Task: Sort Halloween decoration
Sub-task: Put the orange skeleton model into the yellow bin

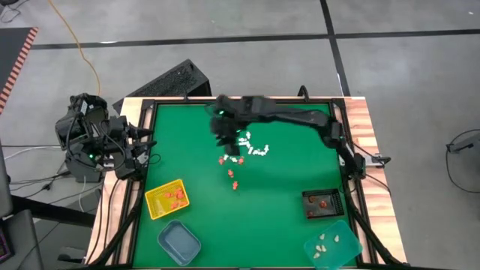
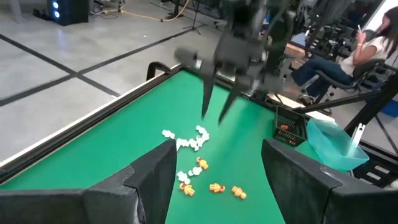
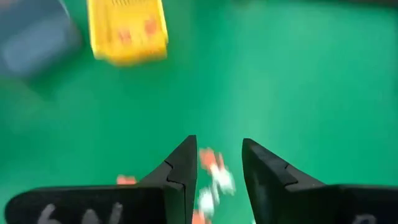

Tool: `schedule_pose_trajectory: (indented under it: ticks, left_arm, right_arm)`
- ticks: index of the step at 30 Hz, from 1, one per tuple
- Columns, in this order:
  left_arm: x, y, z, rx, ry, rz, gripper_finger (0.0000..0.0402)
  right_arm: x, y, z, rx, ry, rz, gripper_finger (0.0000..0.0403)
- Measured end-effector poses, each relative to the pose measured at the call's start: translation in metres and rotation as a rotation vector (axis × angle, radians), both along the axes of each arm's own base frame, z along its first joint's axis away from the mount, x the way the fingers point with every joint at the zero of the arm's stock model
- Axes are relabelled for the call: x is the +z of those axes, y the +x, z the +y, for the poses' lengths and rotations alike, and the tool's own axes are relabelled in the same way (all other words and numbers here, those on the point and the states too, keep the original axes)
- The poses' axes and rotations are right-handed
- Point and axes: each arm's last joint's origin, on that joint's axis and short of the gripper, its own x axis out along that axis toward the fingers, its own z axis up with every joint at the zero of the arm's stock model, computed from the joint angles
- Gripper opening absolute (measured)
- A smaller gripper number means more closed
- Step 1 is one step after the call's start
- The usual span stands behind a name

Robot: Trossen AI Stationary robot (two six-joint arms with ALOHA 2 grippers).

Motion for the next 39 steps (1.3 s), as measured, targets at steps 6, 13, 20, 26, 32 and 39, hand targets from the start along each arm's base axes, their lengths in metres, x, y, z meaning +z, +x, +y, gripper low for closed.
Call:
schedule_pose_trajectory:
  ticks: [6,13,20,26,32,39]
  left_arm:
    - [0.000,0.000,0.000,-0.001,0.002,0.001,0.0226]
    - [0.000,0.000,0.000,-0.004,0.001,0.003,0.0226]
    - [-0.001,0.000,-0.001,-0.025,-0.001,0.025,0.0226]
    - [-0.001,0.000,0.000,-0.027,0.021,0.028,0.0226]
    - [-0.001,0.000,0.000,-0.021,0.004,0.022,0.0226]
    - [-0.001,0.000,-0.001,-0.021,-0.010,0.022,0.0226]
  right_arm:
    - [0.021,-0.051,-0.002,-0.064,-0.024,0.225,0.0121]
    - [-0.001,-0.064,0.007,-0.050,-0.002,0.454,0.0121]
    - [-0.055,-0.081,0.033,0.002,0.009,0.571,0.0121]
    - [-0.093,-0.096,0.049,-0.067,-0.032,0.315,0.0121]
    - [-0.140,-0.083,0.065,-0.058,-0.018,0.087,0.0121]
    - [-0.177,-0.066,0.064,-0.096,-0.068,0.100,0.0140]
